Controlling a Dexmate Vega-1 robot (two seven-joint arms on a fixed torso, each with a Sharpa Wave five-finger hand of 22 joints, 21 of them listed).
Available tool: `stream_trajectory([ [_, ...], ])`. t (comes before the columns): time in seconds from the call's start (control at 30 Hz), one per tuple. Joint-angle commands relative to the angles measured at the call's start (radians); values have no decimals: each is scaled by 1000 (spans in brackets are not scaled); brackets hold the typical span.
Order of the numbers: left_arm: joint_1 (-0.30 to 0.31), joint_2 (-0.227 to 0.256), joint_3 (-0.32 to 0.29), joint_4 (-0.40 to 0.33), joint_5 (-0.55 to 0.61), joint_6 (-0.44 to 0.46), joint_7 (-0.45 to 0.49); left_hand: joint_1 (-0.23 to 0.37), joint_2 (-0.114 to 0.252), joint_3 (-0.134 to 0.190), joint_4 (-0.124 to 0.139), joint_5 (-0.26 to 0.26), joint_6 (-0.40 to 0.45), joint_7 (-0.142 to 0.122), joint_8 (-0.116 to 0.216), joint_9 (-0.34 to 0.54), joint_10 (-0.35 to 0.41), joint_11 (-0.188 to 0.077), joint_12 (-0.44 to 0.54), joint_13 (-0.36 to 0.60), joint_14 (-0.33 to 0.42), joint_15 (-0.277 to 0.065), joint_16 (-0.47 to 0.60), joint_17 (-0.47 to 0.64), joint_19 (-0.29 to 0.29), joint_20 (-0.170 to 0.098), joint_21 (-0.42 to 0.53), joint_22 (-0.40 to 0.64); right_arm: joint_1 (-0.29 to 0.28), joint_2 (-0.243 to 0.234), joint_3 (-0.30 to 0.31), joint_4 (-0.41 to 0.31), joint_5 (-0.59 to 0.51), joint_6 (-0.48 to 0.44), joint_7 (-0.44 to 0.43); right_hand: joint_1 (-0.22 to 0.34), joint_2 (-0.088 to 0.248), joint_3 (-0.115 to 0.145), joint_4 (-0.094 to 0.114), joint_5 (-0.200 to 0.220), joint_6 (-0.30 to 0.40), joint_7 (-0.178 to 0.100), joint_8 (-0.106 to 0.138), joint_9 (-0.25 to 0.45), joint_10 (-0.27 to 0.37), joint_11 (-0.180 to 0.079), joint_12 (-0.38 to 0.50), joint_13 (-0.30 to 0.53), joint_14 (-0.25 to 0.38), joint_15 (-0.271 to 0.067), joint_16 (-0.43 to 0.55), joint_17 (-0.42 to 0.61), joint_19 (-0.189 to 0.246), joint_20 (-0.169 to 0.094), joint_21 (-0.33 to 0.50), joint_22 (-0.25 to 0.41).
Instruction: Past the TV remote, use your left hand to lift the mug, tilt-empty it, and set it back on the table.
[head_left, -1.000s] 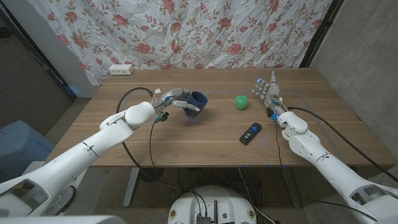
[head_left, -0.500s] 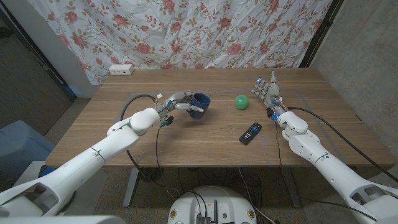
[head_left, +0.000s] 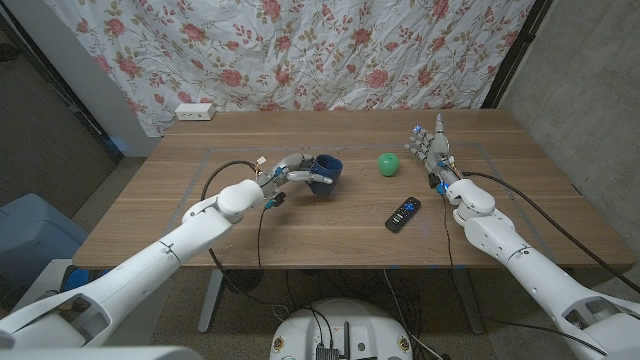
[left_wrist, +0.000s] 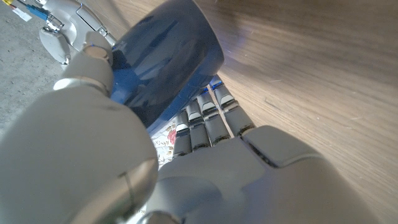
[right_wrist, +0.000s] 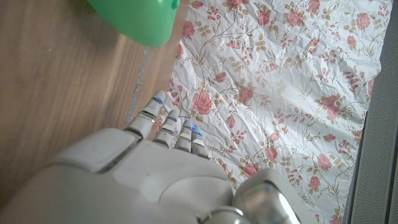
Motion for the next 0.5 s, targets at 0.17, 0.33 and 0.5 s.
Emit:
stream_trajectory([
  [0.17,-5,-83,15,128,-46,-145,11,-38,240,15,20,-2,81,-87,59,1,105,-127,-4,51,-16,-85,-2,9,-31,-4,-8,2,0,0,0,0,0,0,0,-10,50,0,7,6,7,-2,5,5,2,-2,6,5,7,-4,5,4,6,-2,5,2],
  [0.33,-11,-108,23,175,-57,-191,-2,-39,240,13,18,-3,79,-98,58,1,102,-134,-7,52,-24,-88,-4,11,-50,-9,-14,1,0,0,0,0,0,0,0,-9,50,0,7,6,6,-2,5,5,1,-2,5,5,8,-6,5,4,6,-2,5,2],
  [0.5,-15,-126,30,198,-62,-197,-3,-41,241,11,16,-5,76,-105,56,0,96,-145,-11,52,-33,-95,-5,14,-68,-17,-18,1,0,0,0,0,0,0,0,-9,50,0,7,6,7,-1,5,5,3,-2,6,5,7,-5,5,4,5,-2,5,2],
])
